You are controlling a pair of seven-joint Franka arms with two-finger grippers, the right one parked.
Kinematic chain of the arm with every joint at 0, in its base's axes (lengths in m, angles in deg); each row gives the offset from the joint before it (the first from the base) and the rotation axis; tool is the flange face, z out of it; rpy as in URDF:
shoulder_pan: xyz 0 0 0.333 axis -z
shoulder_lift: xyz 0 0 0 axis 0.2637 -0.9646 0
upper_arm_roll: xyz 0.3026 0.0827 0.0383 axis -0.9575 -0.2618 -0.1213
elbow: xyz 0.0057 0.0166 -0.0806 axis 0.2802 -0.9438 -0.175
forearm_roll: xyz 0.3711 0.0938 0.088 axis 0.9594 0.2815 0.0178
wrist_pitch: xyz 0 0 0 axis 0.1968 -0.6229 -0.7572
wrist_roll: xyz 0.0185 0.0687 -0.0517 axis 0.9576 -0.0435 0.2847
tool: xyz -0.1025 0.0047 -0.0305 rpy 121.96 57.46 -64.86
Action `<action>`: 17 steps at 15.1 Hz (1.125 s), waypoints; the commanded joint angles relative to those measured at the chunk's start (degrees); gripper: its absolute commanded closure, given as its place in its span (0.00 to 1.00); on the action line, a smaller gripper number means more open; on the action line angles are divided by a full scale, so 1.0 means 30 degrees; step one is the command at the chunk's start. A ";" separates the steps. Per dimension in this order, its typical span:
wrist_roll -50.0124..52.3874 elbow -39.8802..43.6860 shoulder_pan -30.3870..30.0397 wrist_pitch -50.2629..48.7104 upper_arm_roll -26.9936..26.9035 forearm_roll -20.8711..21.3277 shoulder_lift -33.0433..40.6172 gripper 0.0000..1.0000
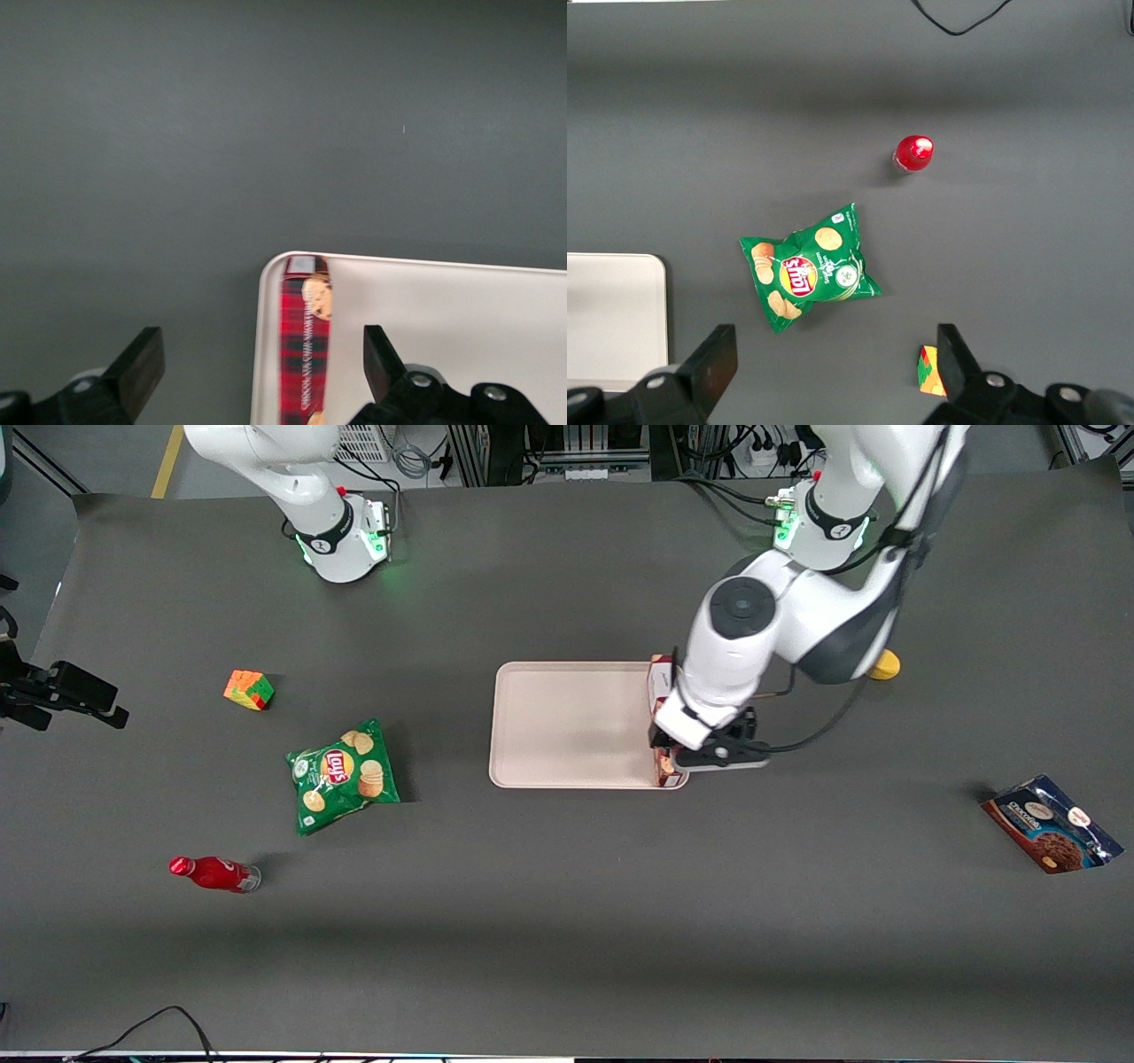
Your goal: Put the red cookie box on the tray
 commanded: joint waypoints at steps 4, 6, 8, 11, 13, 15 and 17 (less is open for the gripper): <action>-0.6554 0.4974 -0.1840 -0.7399 -0.2918 -0.2244 0.2176 0.00; -0.8368 0.5591 -0.1871 -0.8104 -0.4586 -0.2274 0.2998 0.00; -1.0039 0.6031 -0.1871 -0.8807 -0.6489 -0.3292 0.3497 0.00; -1.3319 0.6530 -0.1870 -0.9568 -0.8605 -0.4208 0.4083 0.00; -1.3680 0.7259 -0.1871 -1.1058 -0.8988 -0.4179 0.4231 0.00; -1.3709 0.7963 -0.1871 -1.2205 -0.9107 -0.4150 0.4231 0.00; -1.3739 0.8025 -0.1871 -1.2356 -0.9107 -0.3974 0.4523 0.00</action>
